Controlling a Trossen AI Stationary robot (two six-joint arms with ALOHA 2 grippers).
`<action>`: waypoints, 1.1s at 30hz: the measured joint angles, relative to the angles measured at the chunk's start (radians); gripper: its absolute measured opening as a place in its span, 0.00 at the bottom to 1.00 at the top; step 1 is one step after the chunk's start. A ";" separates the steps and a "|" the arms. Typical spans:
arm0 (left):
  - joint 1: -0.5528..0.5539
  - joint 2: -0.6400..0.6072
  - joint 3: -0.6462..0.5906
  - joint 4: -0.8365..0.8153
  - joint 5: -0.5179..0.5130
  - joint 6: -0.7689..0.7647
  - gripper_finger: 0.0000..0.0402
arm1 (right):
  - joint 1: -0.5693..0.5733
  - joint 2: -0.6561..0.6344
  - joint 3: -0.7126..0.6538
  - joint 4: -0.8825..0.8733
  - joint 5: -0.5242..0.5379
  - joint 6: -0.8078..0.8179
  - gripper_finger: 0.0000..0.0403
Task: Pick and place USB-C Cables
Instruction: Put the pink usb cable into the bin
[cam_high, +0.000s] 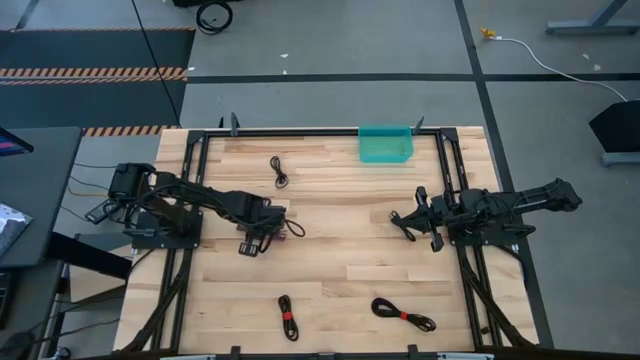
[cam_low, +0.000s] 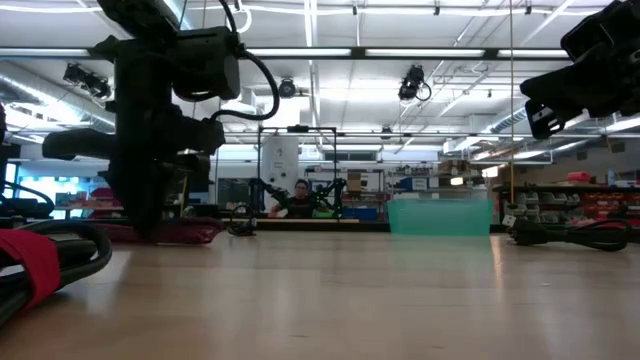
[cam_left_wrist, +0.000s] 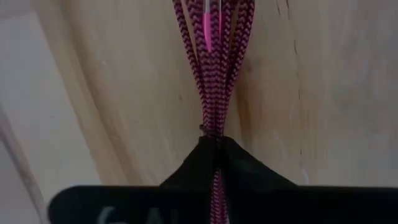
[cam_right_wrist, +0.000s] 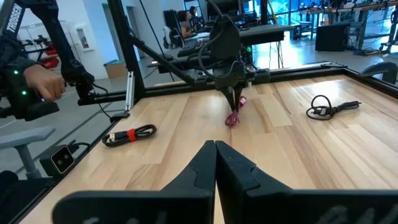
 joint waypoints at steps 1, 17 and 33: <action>0.000 0.001 0.003 -0.001 -0.001 -0.004 0.03 | 0.000 0.000 0.000 0.000 0.000 0.000 0.03; 0.049 0.003 0.323 0.057 -0.268 0.068 0.04 | 0.000 0.000 0.000 0.000 0.000 0.000 0.03; 0.266 0.003 0.422 0.612 -0.185 0.211 0.04 | 0.000 0.000 0.000 0.000 0.000 0.000 0.03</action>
